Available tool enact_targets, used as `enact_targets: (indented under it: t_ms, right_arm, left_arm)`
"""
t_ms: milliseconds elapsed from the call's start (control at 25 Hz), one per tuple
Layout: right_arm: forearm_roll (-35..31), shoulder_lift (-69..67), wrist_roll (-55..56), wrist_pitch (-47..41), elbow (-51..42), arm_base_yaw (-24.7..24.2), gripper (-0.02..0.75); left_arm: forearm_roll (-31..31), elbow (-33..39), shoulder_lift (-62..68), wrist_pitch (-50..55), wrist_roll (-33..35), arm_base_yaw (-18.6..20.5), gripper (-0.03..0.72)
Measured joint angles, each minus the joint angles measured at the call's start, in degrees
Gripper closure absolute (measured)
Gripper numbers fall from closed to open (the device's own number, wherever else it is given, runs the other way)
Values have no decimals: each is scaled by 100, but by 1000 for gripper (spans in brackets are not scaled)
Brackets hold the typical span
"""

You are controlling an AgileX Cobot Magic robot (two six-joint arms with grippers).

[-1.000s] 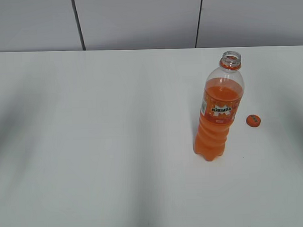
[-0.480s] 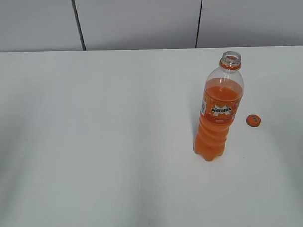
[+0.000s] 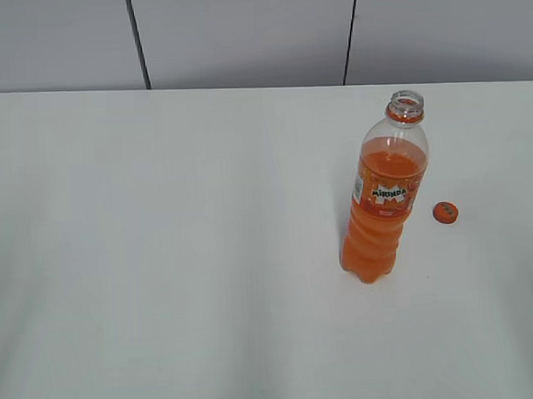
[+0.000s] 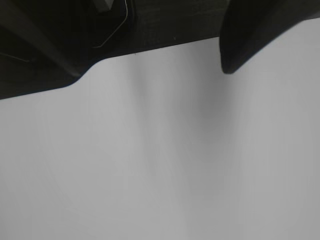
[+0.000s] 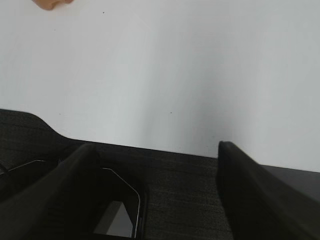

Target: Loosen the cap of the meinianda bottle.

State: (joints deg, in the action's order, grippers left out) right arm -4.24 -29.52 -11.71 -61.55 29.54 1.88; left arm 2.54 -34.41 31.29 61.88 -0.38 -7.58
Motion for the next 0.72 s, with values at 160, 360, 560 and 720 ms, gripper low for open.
enact_targets:
  t_ms: [160,360,560,720]
  right_arm:
    - [-6,346,5,7,-212,0,182]
    - [-13,903,16,222,-410,0,182]
    - [-13,1680,16,280,-412,0,182]
    - [-13,2496,18,282,-412,0,182]
  left_arm:
    - [0,175,-526,-203,-12,0,188]
    - [0,175,-1117,-258,-26,0,188]
    - [0,182,-1864,-258,-26,0,188]
    - [0,182,-2510,-258,-26,0,188]
